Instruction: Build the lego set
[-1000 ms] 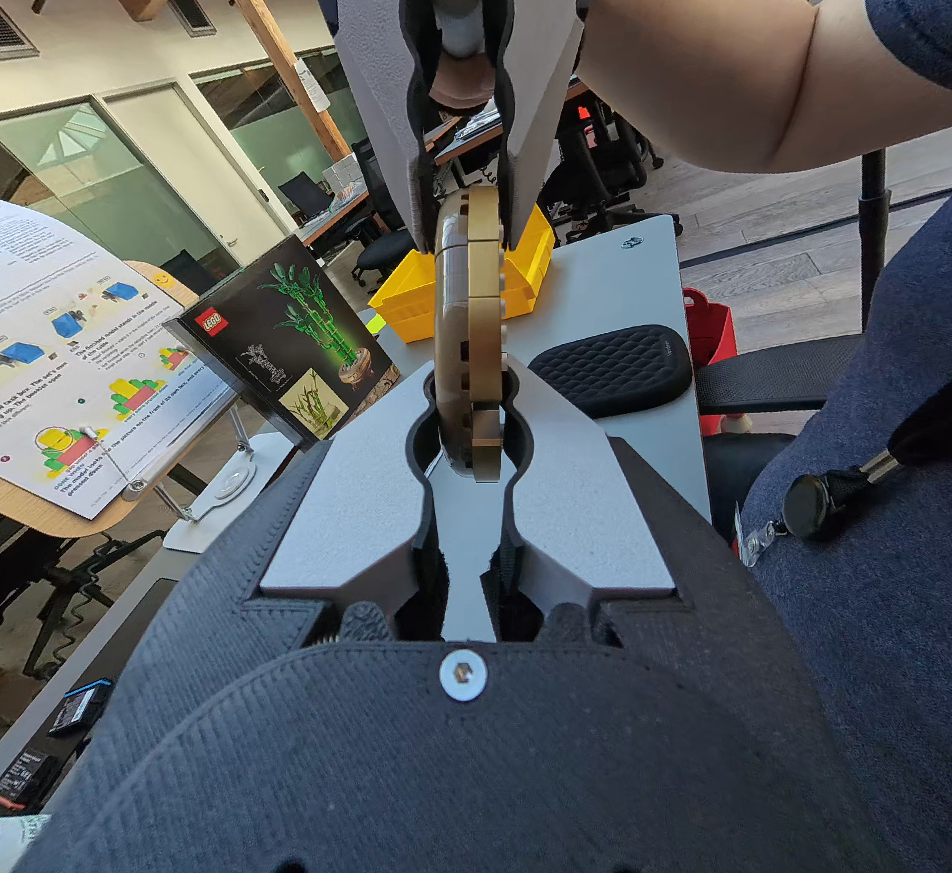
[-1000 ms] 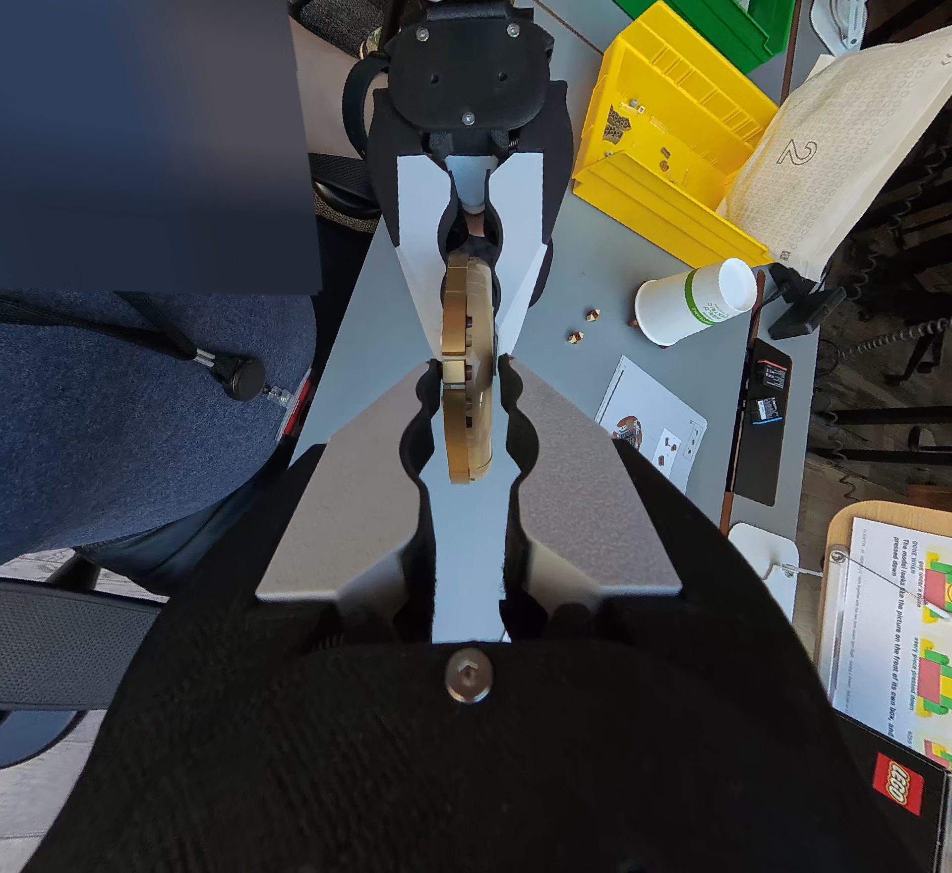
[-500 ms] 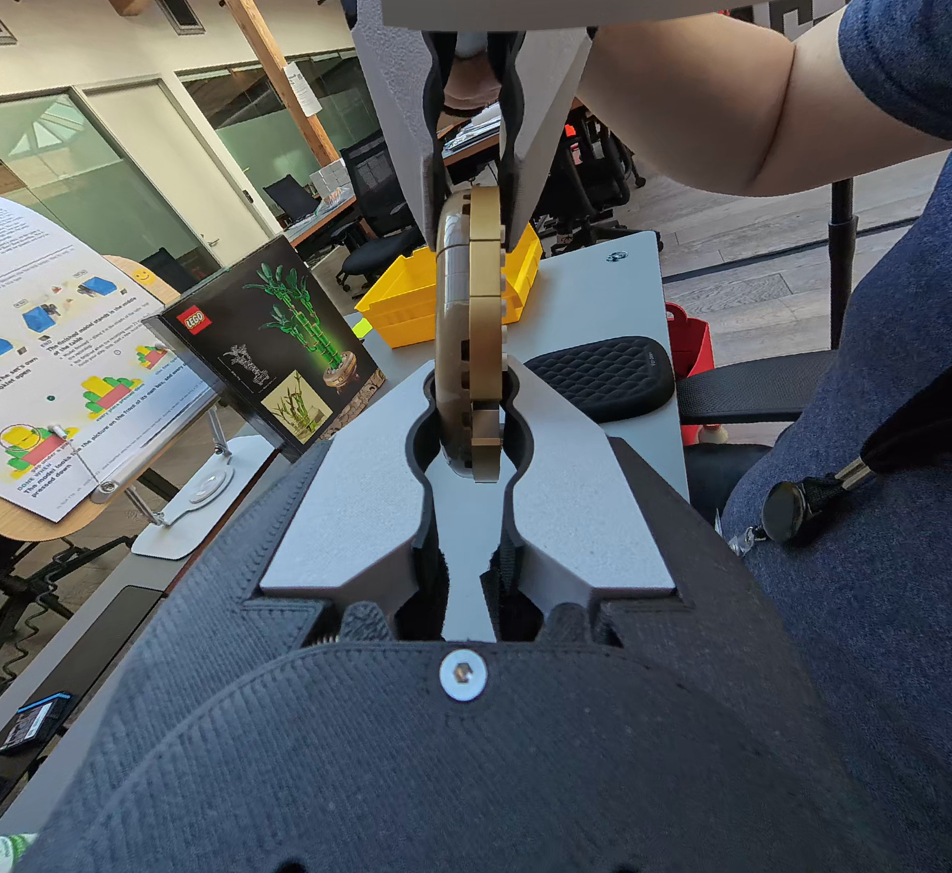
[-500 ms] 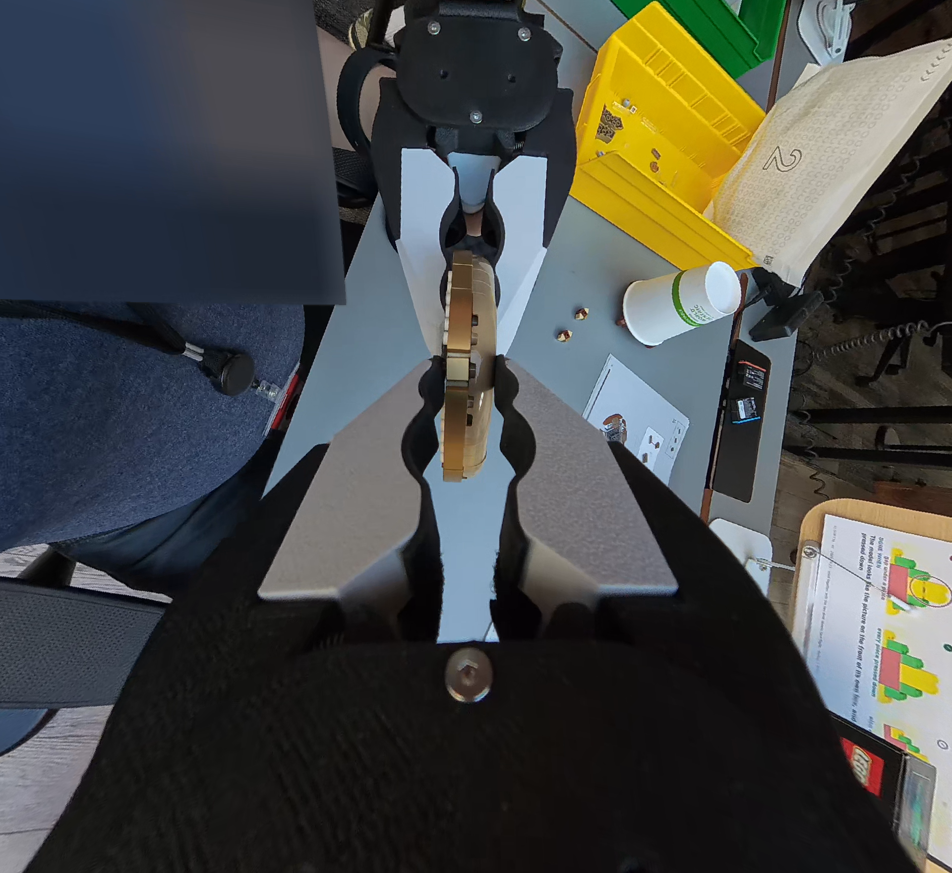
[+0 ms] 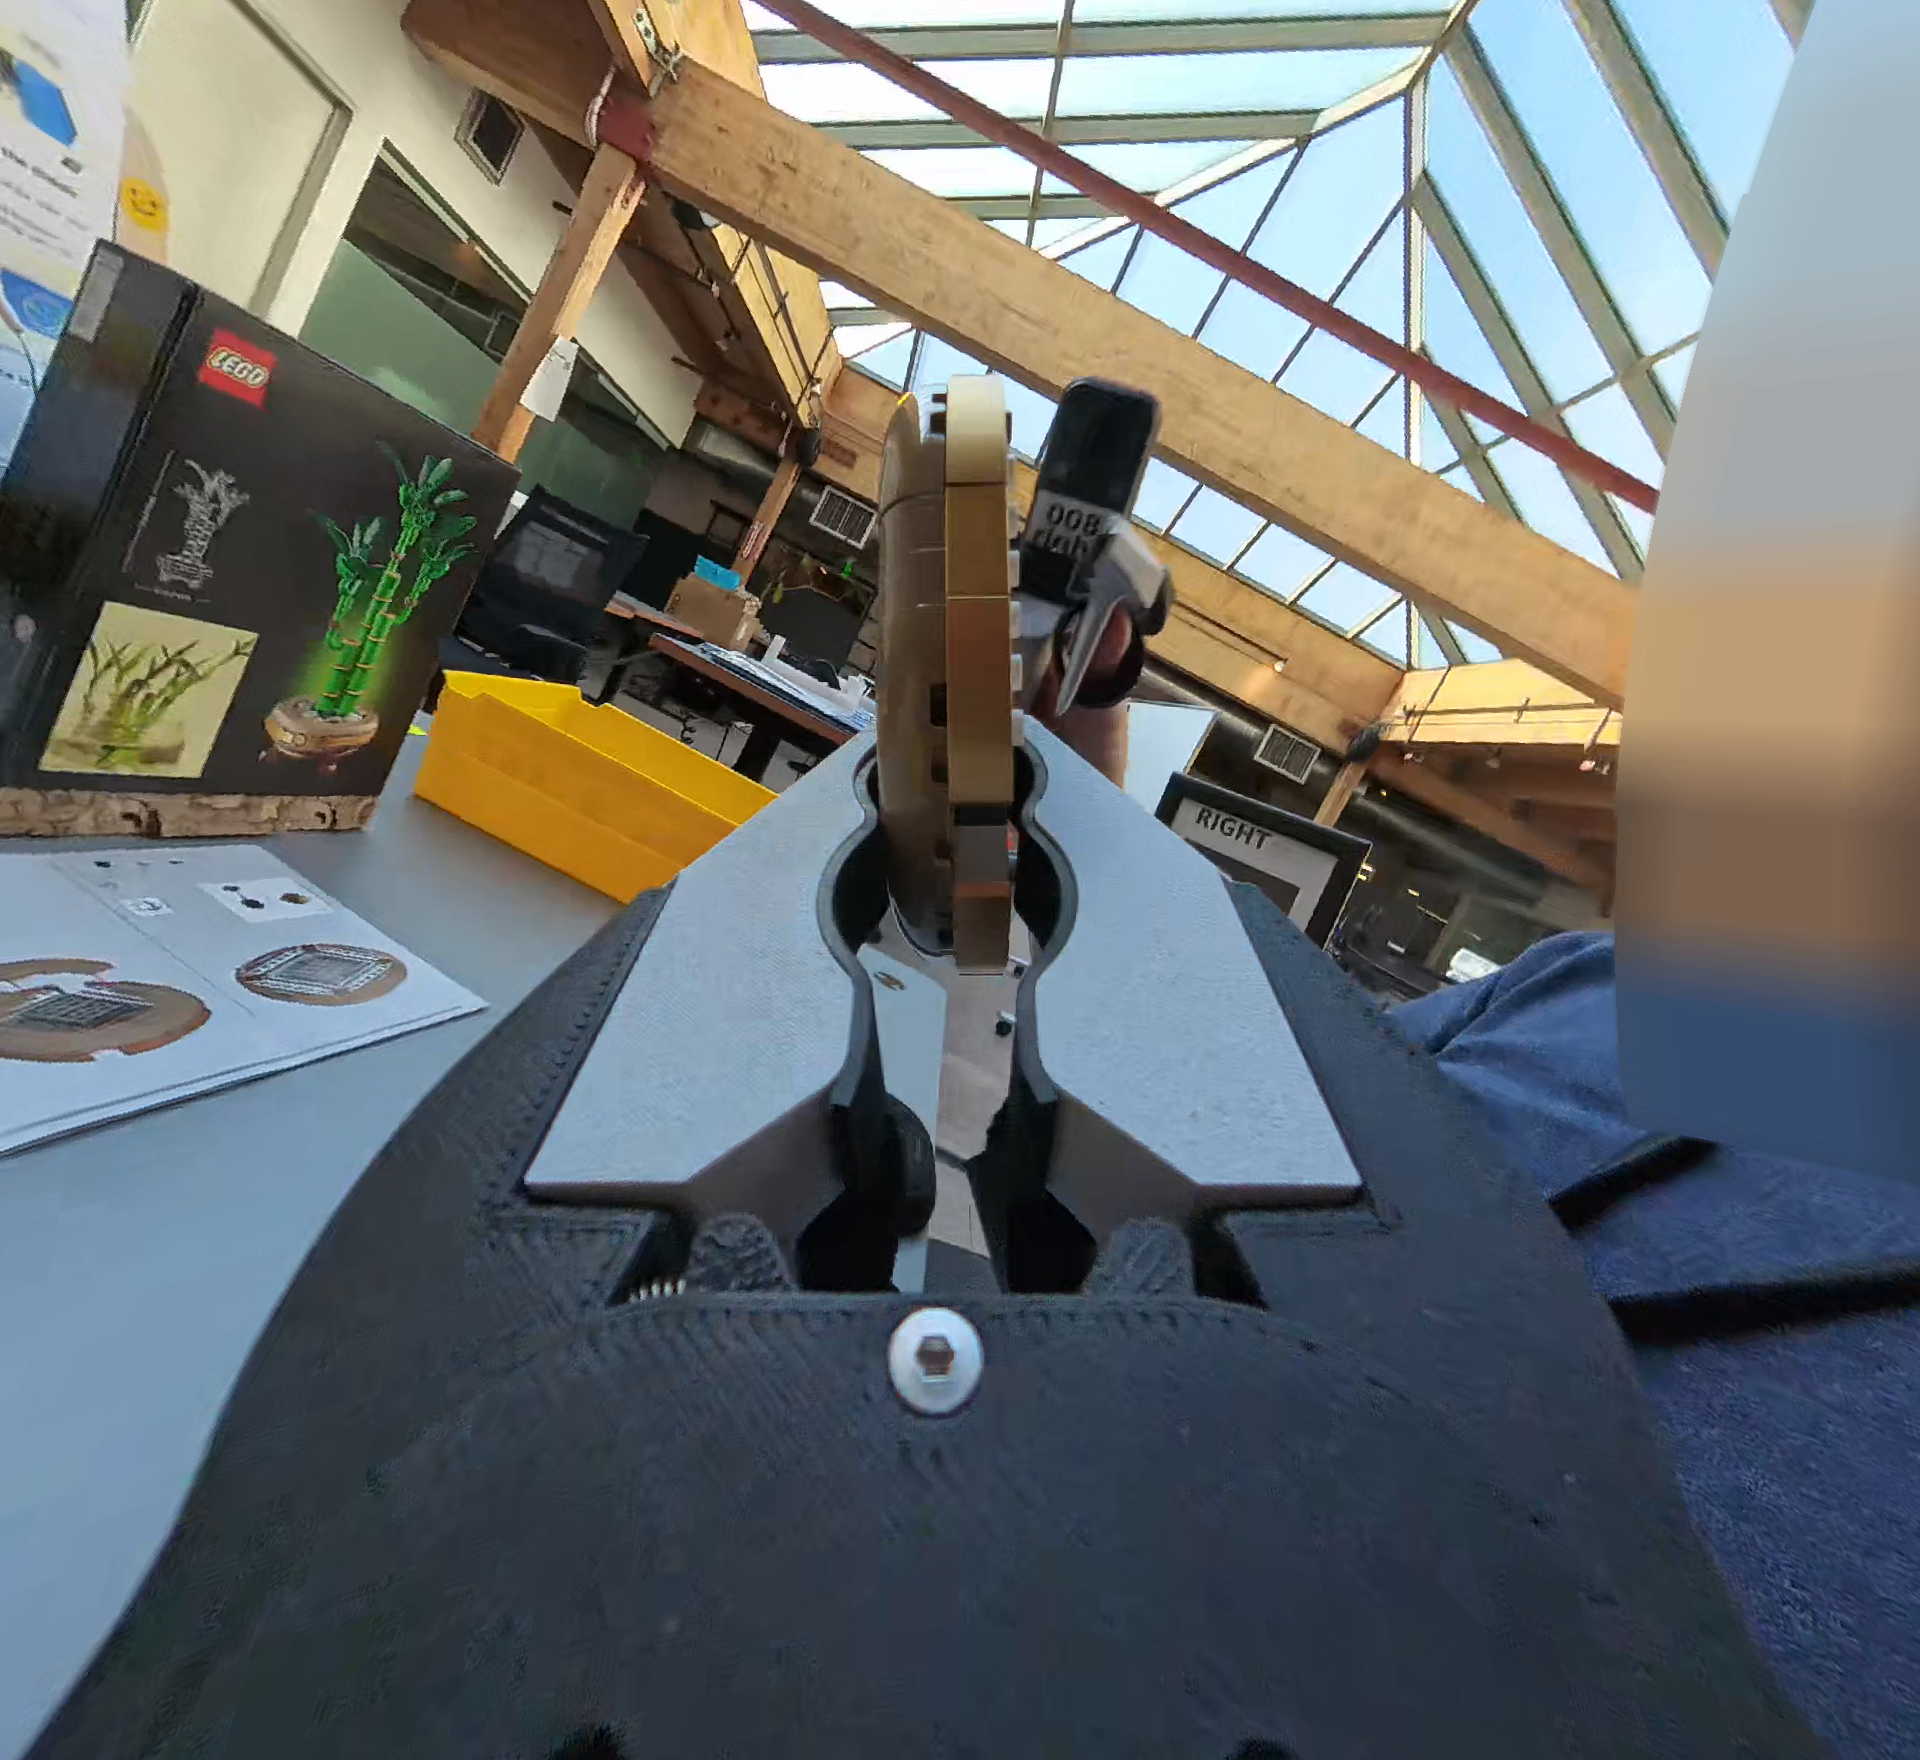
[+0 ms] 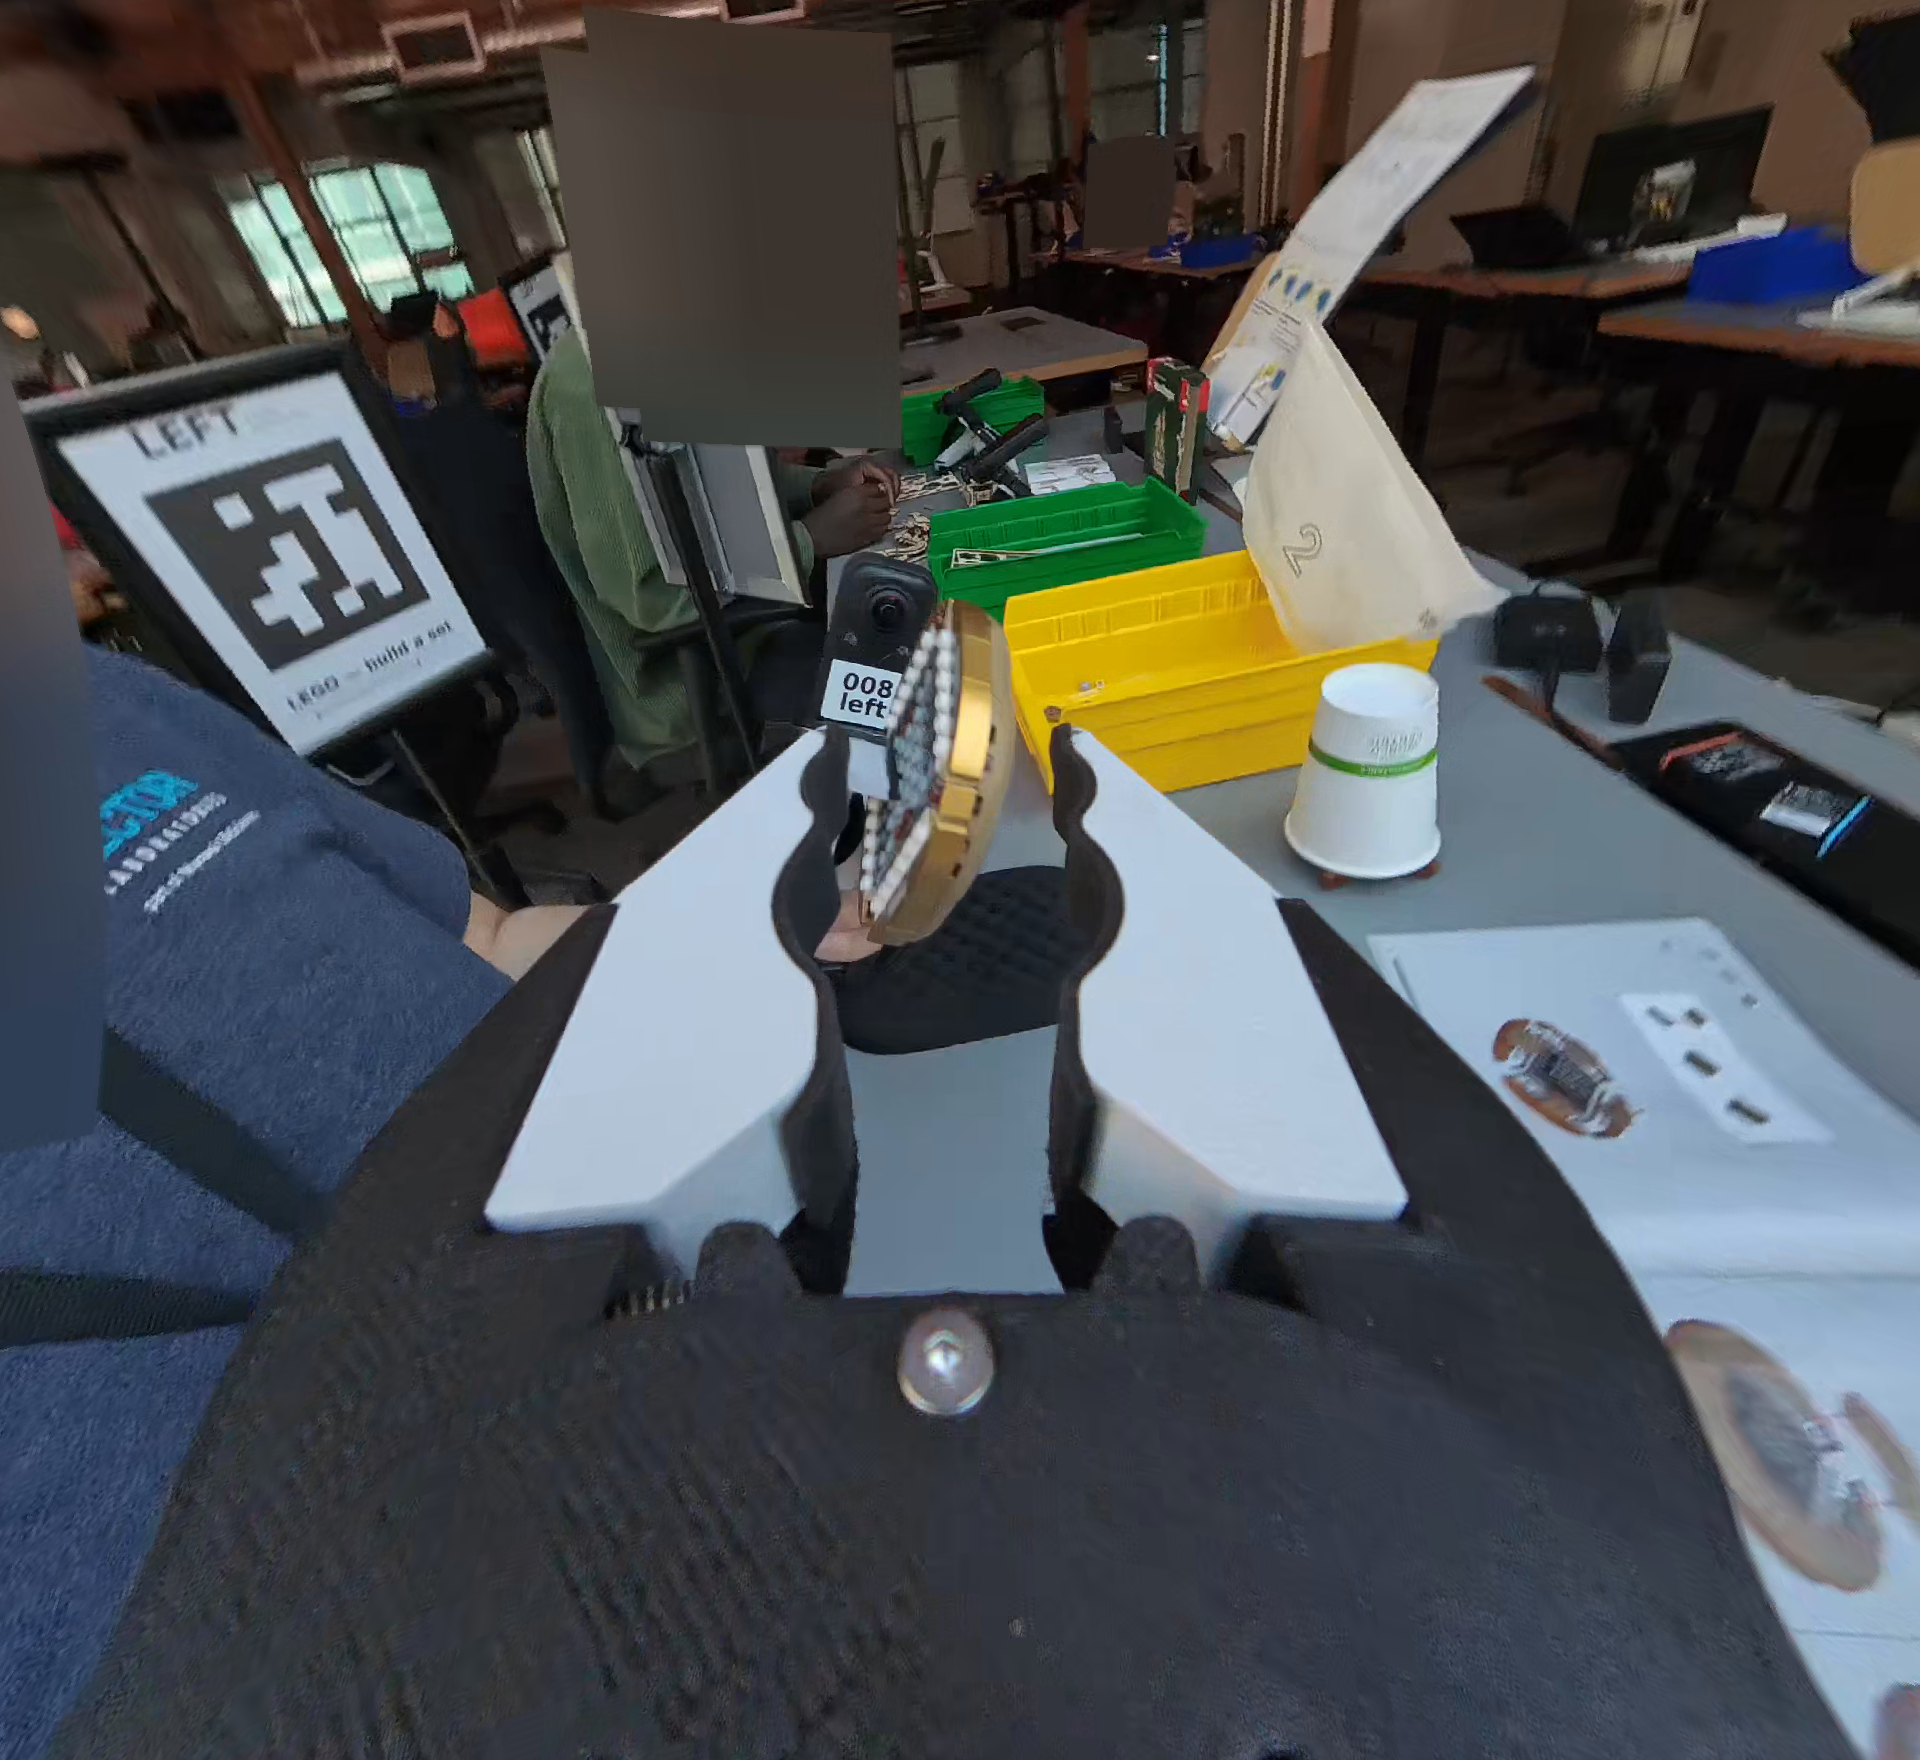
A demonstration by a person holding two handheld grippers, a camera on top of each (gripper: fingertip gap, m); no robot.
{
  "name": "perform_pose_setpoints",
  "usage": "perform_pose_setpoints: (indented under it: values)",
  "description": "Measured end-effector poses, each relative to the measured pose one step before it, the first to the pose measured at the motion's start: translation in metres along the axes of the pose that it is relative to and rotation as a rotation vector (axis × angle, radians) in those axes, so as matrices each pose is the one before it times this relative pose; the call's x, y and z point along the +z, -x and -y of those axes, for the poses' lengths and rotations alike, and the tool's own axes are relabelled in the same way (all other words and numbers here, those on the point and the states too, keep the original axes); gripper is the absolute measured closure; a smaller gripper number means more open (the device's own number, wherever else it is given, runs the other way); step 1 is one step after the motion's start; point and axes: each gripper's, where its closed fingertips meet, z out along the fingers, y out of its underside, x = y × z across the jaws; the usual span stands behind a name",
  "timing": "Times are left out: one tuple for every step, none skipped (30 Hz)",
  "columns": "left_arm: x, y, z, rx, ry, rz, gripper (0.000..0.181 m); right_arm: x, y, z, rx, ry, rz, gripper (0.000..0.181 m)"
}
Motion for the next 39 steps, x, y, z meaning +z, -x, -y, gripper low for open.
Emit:
perform_pose_setpoints:
  values:
    - [-0.00178,0.0037,-0.00057,-0.0052,-0.0001,0.0124,0.164,0.00326,-0.00857,-0.00904,0.0731,-0.0193,0.0024,0.144]
    - [-0.00095,0.00377,-0.00157,0.0038,0.0072,0.0207,0.165,0.00402,-0.0022,-0.00503,0.0579,-0.0289,0.0309,0.144]
    - [-0.00053,0.00348,-0.00103,0.0012,0.0046,0.0211,0.164,0.0045,-0.00053,-0.00442,0.0475,-0.0165,0.0314,0.144]
    - [-0.00026,0.00254,-0.00032,-0.0074,-0.0011,0.0129,0.164,0.00504,0.00035,-0.00599,0.0309,0.007,0.028,0.144]
    - [-0.00005,0.00112,-0.00015,-0.012,-0.0011,0.001,0.164,0.00498,-0.00239,-0.00714,0.0197,0.024,0.0029,0.144]
    - [-0.00007,0.00105,0.00002,-0.0122,-0.0016,-0.0002,0.164,0.00454,-0.00386,-0.007,0.0064,0.0281,-0.011,0.145]
    - [-0.00007,0.00173,-0.00037,-0.01,0.0009,0.0048,0.164,0.00367,-0.00361,-0.00605,0.0029,0.0252,-0.0108,0.148]
    - [-0.00012,0.00222,-0.0009,-0.0075,0.0051,0.0079,0.164,0.00264,-0.00371,-0.0043,0.0074,0.0178,-0.0103,0.149]
    - [-0.00013,0.00165,-0.00106,-0.0046,0.0057,0.0047,0.164,0.00136,-0.00325,-0.00246,0.012,0.0081,-0.006,0.153]
    - [-0.00015,0.00105,-0.00061,-0.0051,0.0016,0.0008,0.164,0.00044,-0.00251,-0.00066,0.0138,-0.0029,0.0003,0.156]
    - [-0.0001,0.00096,-0.0005,-0.0077,0.0003,0.0012,0.164,-0.00019,-0.00226,-0.00049,0.0157,-0.0039,0.0019,0.158]
    - [0.00013,0.00067,-0.00094,-0.0055,0.0034,-0.0015,0.164,-0.00041,-0.00352,-0.00084,0.0164,-0.0011,-0.0058,0.164]
    - [0.00002,0.00162,-0.00096,-0.0005,0.0024,0.0066,0.164,-0.00019,-0.00171,-0.00085,0.0132,-0.001,0.0044,0.164]
    - [-0.00021,0.00146,-0.00097,-0.0004,0.0023,0.0055,0.164,-0.00001,-0.00131,-0.00108,0.0091,0.0008,0.0024,0.163]
    - [-0.00002,0.00153,-0.0012,-0.0035,0.0058,0.0057,0.164,-0.00007,-0.00152,-0.00086,0.0059,0.0002,-0.002,0.163]
    - [0.00001,0.0015,-0.00104,-0.002,0.0043,0.0068,0.164,0.00012,-0.00035,-0.00088,0.0084,0.0004,0.002,0.16]
    - [-0.00016,0.00122,-0.00042,-0.0017,-0.0001,0.0056,0.164,0.00015,-0.00056,-0.00088,0.0085,0.0025,-0.0004,0.158]
    - [0.00001,0.00055,-0.00059,-0.0029,0.0026,0.0016,0.164,-0.00008,-0.00133,-0.00051,0.0022,0.0002,-0.008,0.159]
    - [0.00016,0.00026,-0.00047,-0.003,0.0016,0.0007,0.164,-0.00037,-0.00266,-0.00097,-0.0004,0.0028,-0.0158,0.164]
    - [0.00026,0.00117,-0.00082,0.0007,0.004,0.0081,0.164,-0.00029,-0.00133,-0.00081,-0.0002,0.002,-0.0057,0.164]
    - [0.00023,0.00083,-0.00081,0.004,0.0044,0.0059,0.164,-0.00044,-0.00107,-0.00074,0.0113,0.0017,-0.0001,0.165]
    - [0.00017,0.0003,-0.0005,0.0014,0.0024,0.0029,0.164,-0.00028,-0.00051,-0.00052,0.0158,-0.0003,0.0079,0.164]
    - [0.00002,0.00051,-0.00039,-0.0017,0.0021,0.0048,0.164,-0.00023,-0.00075,-0.00061,0.015,-0.0024,0.0058,0.164]
    - [-0.00001,0.00075,-0.00043,-0.0002,0.0015,0.0059,0.164,-0.00013,-0.00113,-0.00079,0.0147,-0.0011,0.0027,0.164]
    - [-0.00005,0.0006,-0.0005,0.0008,0.0026,0.0047,0.164,-0.00007,-0.00083,-0.00084,0.0079,-0.0006,0.0026,0.164]
    - [-0.00001,0.00006,-0.00043,0.0004,0.002,0.001,0.164,-0.00016,-0.00026,-0.00037,0.0041,-0.0038,0.0051,0.164]
    - [-0.00001,0.00021,-0.00028,-0.0024,0.0015,0.0018,0.164,-0.00009,-0.00029,-0.00047,0.0069,-0.0022,0.0047,0.164]
    - [0.00014,0.00063,-0.00049,-0.0015,0.002,0.0036,0.164,-0.00018,-0.0008,-0.00046,0.0068,-0.0012,0.0013,0.164]
    - [0.00007,0.00084,-0.0006,-0.0001,0.0034,0.0049,0.164,-0.00029,-0.00091,-0.00054,-0.001,-0.001,-0.0013,0.164]
    - [0.00025,0.00062,-0.00071,-0.0003,0.0043,0.0036,0.164,-0.00047,-0.00105,-0.00108,-0.0064,0.0031,-0.0047,0.164]
    - [0.00042,0.00003,-0.00062,-0.0019,0.0037,-0.0004,0.164,-0.00075,-0.00096,-0.0007,-0.0038,0.0025,-0.0044,0.164]
    - [0.0005,-0.00032,-0.00027,-0.0038,-0.0004,-0.0027,0.164,-0.00071,-0.00028,-0.00013,0.0029,-0.0022,0.0017,0.164]
    - [0.0006,0.00057,-0.00074,-0.002,0.0042,0.0033,0.164,-0.00083,-0.00086,-0.00066,0.0125,0.0022,0.0,0.164]
    - [0.00057,0.00101,-0.00075,-0.0005,0.0054,0.0065,0.164,-0.00064,-0.00153,-0.00073,0.0137,0.0026,-0.0033,0.164]
    - [0.00048,0.00107,-0.00041,-0.0025,0.0031,0.0053,0.164,-0.00046,-0.00143,-0.00053,0.0043,-0.001,-0.0024,0.165]
    - [0.00028,0.0011,-0.00048,-0.0039,0.0038,0.0039,0.164,-0.00039,-0.00144,-0.00082,0.002,0.0008,-0.0019,0.165]
    - [0.00027,0.00105,-0.00059,-0.005,0.0039,0.0027,0.164,-0.00032,-0.0013,-0.00062,0.003,0.001,-0.0016,0.165]
    - [0.00021,0.00048,-0.00026,-0.0072,0.0014,-0.0004,0.164,-0.00009,-0.00065,-0.00037,0.0057,0.0004,0.0018,0.164]
    - [0.00009,-0.00003,0.00022,-0.0074,-0.0022,-0.0037,0.164,0.00009,0.0,0.0002,0.0056,-0.0036,0.0066,0.164]
